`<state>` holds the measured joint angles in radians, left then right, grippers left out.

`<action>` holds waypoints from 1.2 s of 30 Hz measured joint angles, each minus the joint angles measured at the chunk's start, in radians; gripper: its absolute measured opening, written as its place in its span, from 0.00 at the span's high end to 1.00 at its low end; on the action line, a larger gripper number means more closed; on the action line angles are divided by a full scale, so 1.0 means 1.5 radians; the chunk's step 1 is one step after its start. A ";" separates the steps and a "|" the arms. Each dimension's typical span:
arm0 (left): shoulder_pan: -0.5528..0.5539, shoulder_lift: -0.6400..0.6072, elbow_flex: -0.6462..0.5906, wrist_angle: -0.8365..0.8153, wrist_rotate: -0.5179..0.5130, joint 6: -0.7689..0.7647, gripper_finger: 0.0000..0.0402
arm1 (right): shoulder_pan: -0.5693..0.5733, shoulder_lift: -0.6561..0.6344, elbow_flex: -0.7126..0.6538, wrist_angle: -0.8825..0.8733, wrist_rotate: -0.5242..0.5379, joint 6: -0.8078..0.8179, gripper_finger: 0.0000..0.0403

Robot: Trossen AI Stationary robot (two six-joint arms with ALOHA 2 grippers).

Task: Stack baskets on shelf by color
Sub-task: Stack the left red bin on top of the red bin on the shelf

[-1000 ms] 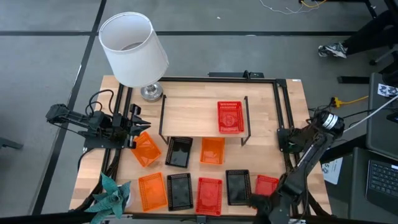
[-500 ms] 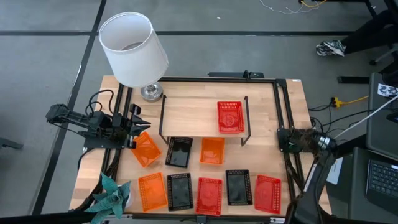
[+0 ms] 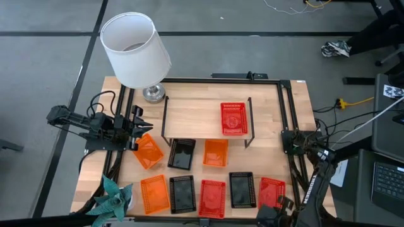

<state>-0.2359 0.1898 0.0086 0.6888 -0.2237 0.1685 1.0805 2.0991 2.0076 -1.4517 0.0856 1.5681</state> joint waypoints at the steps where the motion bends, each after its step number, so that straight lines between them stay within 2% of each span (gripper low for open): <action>1: 0.000 0.000 0.000 0.000 0.000 0.000 0.90 | 0.000 0.000 -0.012 0.001 0.000 -0.024 0.78; 7: 0.000 0.000 0.000 0.000 0.000 0.000 0.90 | 0.000 0.000 -0.090 0.027 -0.008 -0.075 0.78; 11: 0.000 0.000 0.000 0.000 0.000 0.000 0.90 | 0.000 0.000 -0.144 0.077 -0.084 -0.092 0.78; 14: 0.000 0.000 0.000 0.000 0.000 0.000 0.90 | 0.000 0.000 -0.176 0.108 -0.111 -0.090 0.78; 36: 0.000 0.000 0.000 0.000 0.000 0.000 0.90 | 0.000 0.001 -0.286 0.182 -0.112 -0.090 0.78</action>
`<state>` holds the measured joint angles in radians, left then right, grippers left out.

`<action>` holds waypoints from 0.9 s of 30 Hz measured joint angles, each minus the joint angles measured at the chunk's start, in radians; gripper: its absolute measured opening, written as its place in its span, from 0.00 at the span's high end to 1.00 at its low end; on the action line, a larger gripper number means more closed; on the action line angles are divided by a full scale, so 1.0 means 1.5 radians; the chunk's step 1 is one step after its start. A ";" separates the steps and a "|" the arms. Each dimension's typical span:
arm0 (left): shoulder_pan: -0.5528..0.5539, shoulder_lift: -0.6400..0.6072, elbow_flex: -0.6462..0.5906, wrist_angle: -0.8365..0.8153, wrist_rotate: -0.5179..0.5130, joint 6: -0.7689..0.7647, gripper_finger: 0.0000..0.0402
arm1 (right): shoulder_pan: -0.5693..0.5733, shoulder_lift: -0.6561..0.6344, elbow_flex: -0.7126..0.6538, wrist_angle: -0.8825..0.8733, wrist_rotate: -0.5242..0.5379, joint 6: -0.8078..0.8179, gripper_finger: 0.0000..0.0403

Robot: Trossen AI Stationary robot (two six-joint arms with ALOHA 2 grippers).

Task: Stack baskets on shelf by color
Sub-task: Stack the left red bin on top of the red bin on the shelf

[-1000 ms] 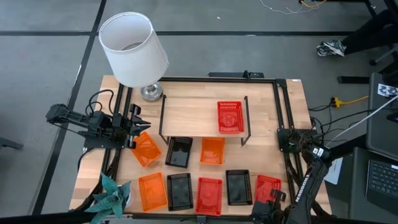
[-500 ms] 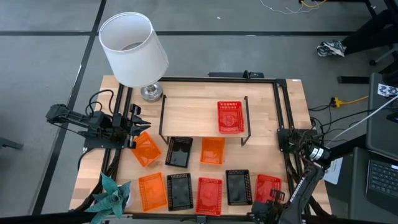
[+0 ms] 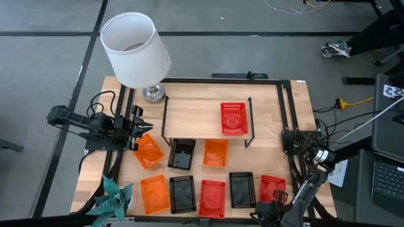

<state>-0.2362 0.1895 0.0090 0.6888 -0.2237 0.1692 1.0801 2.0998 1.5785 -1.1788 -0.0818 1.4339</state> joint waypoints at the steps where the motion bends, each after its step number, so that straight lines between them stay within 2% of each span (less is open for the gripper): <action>1: 0.000 0.000 0.000 0.000 0.000 0.000 0.90 | 0.000 0.000 -0.007 0.007 0.000 0.000 0.78; 4: 0.000 0.000 0.000 0.000 0.000 0.000 0.90 | -0.002 0.000 -0.018 0.012 -0.010 0.000 0.81; 9: 0.000 0.000 0.000 0.000 0.000 0.000 0.90 | -0.008 0.000 -0.019 0.012 -0.065 0.001 0.98; 15: 0.000 0.000 0.000 0.000 0.000 0.000 0.90 | -0.020 0.000 -0.016 -0.017 -0.084 -0.007 0.99; 21: 0.000 0.000 0.000 0.000 0.000 0.000 0.90 | -0.035 -0.012 -0.010 -0.140 -0.148 -0.049 1.00; 24: 0.000 0.000 0.000 0.000 0.000 0.000 0.90 | -0.043 -0.021 0.022 -0.261 -0.133 -0.068 1.00; 27: 0.000 0.000 0.000 0.000 0.000 0.000 0.90 | -0.049 -0.056 0.032 -0.250 -0.068 -0.086 1.00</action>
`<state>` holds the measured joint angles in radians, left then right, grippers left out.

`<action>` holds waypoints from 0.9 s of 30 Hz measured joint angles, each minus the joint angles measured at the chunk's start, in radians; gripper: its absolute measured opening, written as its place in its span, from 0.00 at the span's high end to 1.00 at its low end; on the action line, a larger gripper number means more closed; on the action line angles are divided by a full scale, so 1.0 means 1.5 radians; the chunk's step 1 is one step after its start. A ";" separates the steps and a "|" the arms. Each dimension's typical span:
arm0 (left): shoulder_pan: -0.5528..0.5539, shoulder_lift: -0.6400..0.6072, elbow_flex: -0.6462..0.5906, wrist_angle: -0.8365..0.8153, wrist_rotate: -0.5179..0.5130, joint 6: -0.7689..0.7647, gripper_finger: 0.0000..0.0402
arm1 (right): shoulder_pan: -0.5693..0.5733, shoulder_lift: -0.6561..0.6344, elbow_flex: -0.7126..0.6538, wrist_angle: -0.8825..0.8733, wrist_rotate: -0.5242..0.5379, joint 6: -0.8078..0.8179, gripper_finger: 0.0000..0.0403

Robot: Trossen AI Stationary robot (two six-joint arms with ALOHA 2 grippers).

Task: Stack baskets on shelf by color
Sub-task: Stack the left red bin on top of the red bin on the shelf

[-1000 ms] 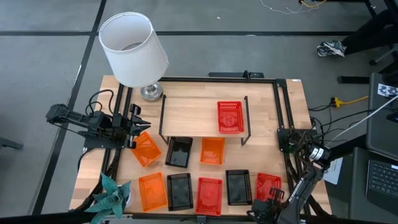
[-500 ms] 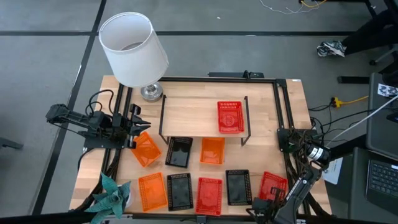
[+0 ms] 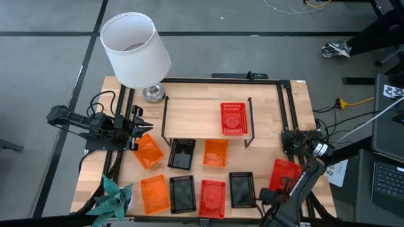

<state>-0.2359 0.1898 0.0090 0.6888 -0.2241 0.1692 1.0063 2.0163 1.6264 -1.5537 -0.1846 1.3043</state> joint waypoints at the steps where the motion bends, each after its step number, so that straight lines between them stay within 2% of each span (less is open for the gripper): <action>1: 0.000 0.000 0.000 0.000 0.000 0.000 0.90 | -0.002 -0.013 0.001 -0.010 0.033 0.012 1.00; 5: 0.000 0.000 0.000 0.000 -0.001 0.001 0.90 | -0.013 -0.054 0.002 -0.008 0.149 0.036 1.00; 11: 0.000 0.000 0.000 -0.003 -0.002 0.006 0.90 | -0.050 -0.111 0.002 -0.011 0.315 -0.001 1.00; 15: 0.000 0.000 0.000 -0.003 -0.002 0.005 0.90 | -0.081 -0.160 0.002 -0.011 0.371 -0.023 1.00; 20: 0.000 0.000 0.000 -0.002 -0.002 0.006 0.90 | -0.116 -0.229 0.002 -0.012 0.390 -0.020 1.00; 23: 0.000 0.000 0.000 -0.003 -0.002 0.015 0.90 | -0.134 -0.271 0.002 -0.011 0.442 -0.036 1.00; 27: 0.000 0.000 0.000 -0.003 -0.002 0.016 0.90 | -0.154 -0.327 0.011 -0.012 0.537 -0.120 1.00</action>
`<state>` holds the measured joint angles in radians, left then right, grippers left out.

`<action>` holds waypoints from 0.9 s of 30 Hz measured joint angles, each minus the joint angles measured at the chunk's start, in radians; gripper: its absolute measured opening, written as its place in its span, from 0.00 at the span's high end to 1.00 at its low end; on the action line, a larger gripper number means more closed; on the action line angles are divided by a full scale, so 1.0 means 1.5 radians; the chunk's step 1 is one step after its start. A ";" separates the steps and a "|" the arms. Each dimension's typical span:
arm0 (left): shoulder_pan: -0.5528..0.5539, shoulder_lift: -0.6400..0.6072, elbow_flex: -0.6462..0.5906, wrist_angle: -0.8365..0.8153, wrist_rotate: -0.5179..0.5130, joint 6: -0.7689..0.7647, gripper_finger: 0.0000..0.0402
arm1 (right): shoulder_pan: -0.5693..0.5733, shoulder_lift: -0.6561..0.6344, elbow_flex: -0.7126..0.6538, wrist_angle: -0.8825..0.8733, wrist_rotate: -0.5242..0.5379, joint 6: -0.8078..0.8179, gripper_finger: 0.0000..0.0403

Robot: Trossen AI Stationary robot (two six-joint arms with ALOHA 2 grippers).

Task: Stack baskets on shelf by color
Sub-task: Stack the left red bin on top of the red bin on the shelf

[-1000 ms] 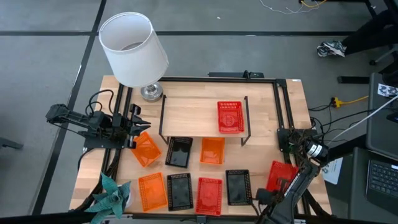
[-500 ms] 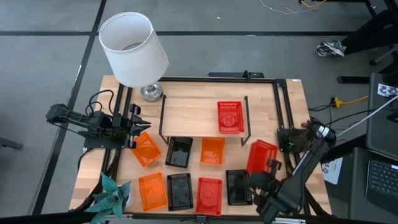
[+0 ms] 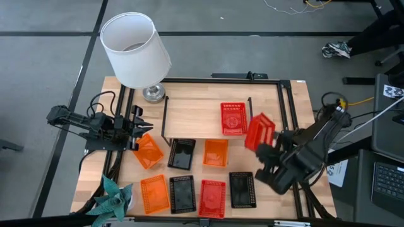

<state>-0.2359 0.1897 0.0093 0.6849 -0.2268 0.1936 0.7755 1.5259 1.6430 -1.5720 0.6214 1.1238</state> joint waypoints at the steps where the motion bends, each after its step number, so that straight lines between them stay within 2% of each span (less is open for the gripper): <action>1: 0.000 0.000 0.000 0.000 0.000 0.000 0.90 | -0.005 -0.012 0.004 0.001 0.035 -0.026 1.00; 7: 0.000 0.000 0.000 0.000 0.000 0.001 0.90 | -0.058 -0.070 0.018 0.010 0.331 -0.177 1.00; 8: 0.000 0.000 0.000 0.000 0.000 0.001 0.90 | -0.073 -0.075 0.018 0.018 0.361 -0.209 1.00; 10: 0.000 0.000 0.000 -0.001 0.000 0.001 0.90 | -0.114 -0.084 0.018 0.051 0.367 -0.310 1.00; 12: 0.000 0.000 0.000 0.000 0.000 0.001 0.90 | -0.162 -0.088 0.018 0.106 0.314 -0.427 1.00; 15: 0.000 0.000 0.000 0.000 0.000 0.001 0.90 | -0.249 -0.087 0.018 0.204 0.140 -0.565 1.00; 17: 0.000 0.000 0.000 0.000 0.000 0.001 0.90 | -0.302 -0.086 0.018 0.249 0.006 -0.614 1.00; 19: 0.000 0.000 0.000 0.000 0.000 0.001 0.90 | -0.346 -0.082 0.018 0.268 -0.082 -0.632 1.00; 23: 0.000 0.000 0.000 0.000 0.000 0.001 0.90 | -0.405 -0.076 0.018 0.238 -0.176 -0.635 1.00; 27: 0.000 0.000 0.000 0.000 0.000 0.001 0.90 | -0.430 -0.064 0.017 0.213 -0.268 -0.630 1.00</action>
<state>-0.2359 0.1894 0.0093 0.6846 -0.2272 0.1944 0.1301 1.4302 1.6691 -1.2532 0.2200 0.1791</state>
